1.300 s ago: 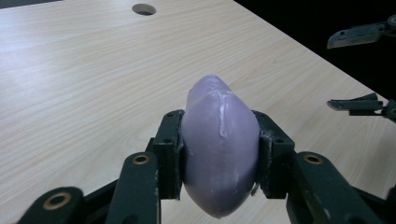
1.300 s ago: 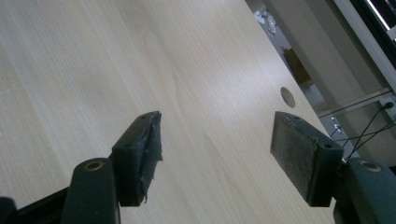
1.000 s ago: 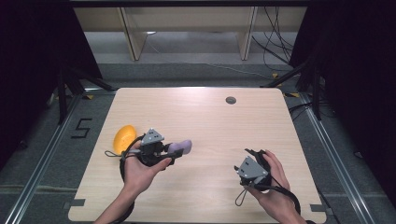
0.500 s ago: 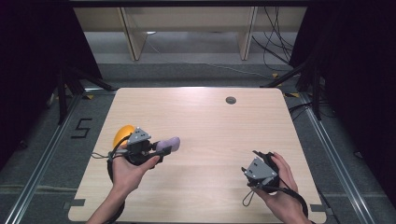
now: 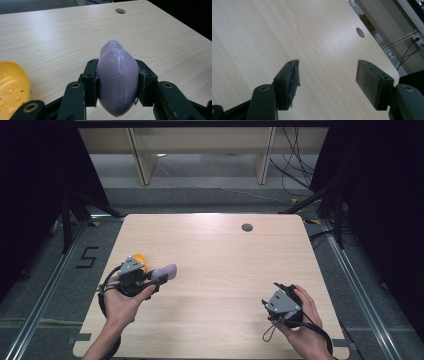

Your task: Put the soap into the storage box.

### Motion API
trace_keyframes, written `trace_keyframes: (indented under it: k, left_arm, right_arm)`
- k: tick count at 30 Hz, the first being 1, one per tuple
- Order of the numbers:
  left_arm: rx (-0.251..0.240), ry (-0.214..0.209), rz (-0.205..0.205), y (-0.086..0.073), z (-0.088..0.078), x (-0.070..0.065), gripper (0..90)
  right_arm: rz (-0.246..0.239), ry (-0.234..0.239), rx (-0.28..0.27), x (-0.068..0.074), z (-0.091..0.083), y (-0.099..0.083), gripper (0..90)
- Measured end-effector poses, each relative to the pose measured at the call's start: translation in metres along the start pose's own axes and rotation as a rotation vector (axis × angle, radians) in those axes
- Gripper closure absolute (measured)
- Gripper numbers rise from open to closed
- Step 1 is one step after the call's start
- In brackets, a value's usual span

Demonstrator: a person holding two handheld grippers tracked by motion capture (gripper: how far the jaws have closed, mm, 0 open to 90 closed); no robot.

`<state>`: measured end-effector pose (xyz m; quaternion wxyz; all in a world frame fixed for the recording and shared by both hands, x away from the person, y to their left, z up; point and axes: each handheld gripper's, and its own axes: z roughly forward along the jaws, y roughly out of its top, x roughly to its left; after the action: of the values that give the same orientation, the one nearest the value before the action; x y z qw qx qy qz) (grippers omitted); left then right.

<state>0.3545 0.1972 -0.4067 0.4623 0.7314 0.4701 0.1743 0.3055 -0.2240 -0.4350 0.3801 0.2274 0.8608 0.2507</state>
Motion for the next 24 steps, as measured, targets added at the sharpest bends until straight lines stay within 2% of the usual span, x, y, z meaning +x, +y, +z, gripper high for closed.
trace_keyframes:
  k: [3, 5, 7, 9, 11, 13, 18, 19, 24]
  left_arm:
    - [-0.004, 0.015, -0.003, -0.002, -0.003, 0.006, 58.7]
    - [-0.007, 0.027, -0.013, -0.004, -0.005, 0.009, 58.7]
    - [-0.012, 0.032, -0.024, -0.005, -0.006, 0.012, 58.7]
    - [-0.018, 0.049, -0.025, -0.005, -0.008, 0.016, 58.7]
    - [-0.025, 0.063, -0.024, -0.005, -0.010, 0.017, 58.7]
    - [-0.029, 0.073, -0.023, -0.006, -0.011, 0.019, 58.7]
    - [-0.036, 0.097, -0.038, -0.008, -0.013, 0.023, 58.7]
    - [-0.035, 0.101, -0.037, -0.009, -0.013, 0.024, 58.7]
    - [-0.045, 0.121, -0.054, -0.010, -0.014, 0.030, 58.7]
  right_arm:
    - [-0.011, -0.006, -0.005, -0.001, 0.000, -0.001, 36.2]
    - [0.002, -0.010, 0.002, -0.001, -0.001, -0.002, 36.4]
    - [-0.017, -0.005, -0.003, -0.002, 0.000, -0.002, 36.5]
    - [0.010, -0.014, -0.001, -0.001, 0.000, -0.003, 36.6]
    - [-0.004, 0.006, 0.008, -0.003, 0.000, -0.004, 36.7]
    - [0.008, -0.010, 0.006, -0.002, 0.000, -0.006, 36.7]
    - [0.007, 0.010, 0.019, -0.003, -0.001, -0.007, 36.7]
    - [0.011, -0.002, 0.010, -0.002, -0.001, -0.007, 36.8]
    - [0.015, 0.002, 0.017, -0.003, -0.002, -0.008, 36.8]
